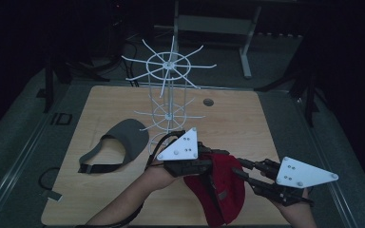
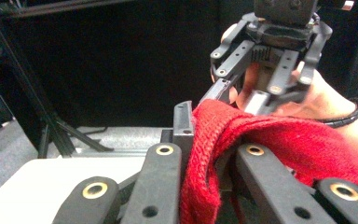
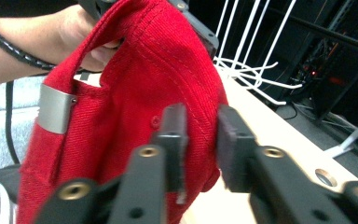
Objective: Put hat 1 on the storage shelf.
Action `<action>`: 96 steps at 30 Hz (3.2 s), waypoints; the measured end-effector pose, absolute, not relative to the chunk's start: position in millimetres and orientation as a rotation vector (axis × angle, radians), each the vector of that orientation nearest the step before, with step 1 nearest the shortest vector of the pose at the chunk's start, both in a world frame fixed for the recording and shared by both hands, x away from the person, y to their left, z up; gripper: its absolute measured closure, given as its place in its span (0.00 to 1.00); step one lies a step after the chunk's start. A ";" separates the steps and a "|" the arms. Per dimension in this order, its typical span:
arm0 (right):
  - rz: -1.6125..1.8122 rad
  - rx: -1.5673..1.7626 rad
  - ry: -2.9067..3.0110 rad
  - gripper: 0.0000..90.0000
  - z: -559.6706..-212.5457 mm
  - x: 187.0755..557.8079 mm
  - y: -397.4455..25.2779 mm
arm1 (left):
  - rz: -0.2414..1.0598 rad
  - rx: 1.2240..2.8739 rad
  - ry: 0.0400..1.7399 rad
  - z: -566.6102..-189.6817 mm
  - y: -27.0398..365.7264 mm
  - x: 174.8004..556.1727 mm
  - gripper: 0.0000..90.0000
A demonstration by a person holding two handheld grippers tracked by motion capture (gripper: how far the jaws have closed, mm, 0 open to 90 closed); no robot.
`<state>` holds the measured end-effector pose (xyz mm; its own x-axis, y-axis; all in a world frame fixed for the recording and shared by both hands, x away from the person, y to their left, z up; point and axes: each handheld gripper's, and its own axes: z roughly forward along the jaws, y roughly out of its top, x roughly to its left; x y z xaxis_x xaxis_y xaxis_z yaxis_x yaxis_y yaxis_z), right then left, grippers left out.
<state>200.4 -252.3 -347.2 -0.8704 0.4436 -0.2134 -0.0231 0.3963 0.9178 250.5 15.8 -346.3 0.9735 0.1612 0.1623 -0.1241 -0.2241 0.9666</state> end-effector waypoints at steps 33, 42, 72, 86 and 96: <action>1.575 0.544 2.114 0.99 -328.9 196.7 -271.3 | 0.426 1.768 0.187 -349.9 52.6 250.3 0.60; 1.613 0.629 2.078 0.99 -325.2 202.2 -279.2 | 0.506 1.706 0.365 -351.9 75.7 255.1 0.62; 1.649 0.692 1.823 0.99 -235.0 250.2 -255.1 | 0.485 1.737 0.593 -434.1 138.3 227.6 0.62; 1.578 0.677 1.881 0.99 -239.2 262.7 -221.7 | 0.482 1.741 0.637 -449.1 145.9 227.0 0.62; 1.548 0.676 1.922 0.98 -260.5 263.2 -215.4 | 0.487 1.737 0.660 -453.5 151.5 226.1 0.62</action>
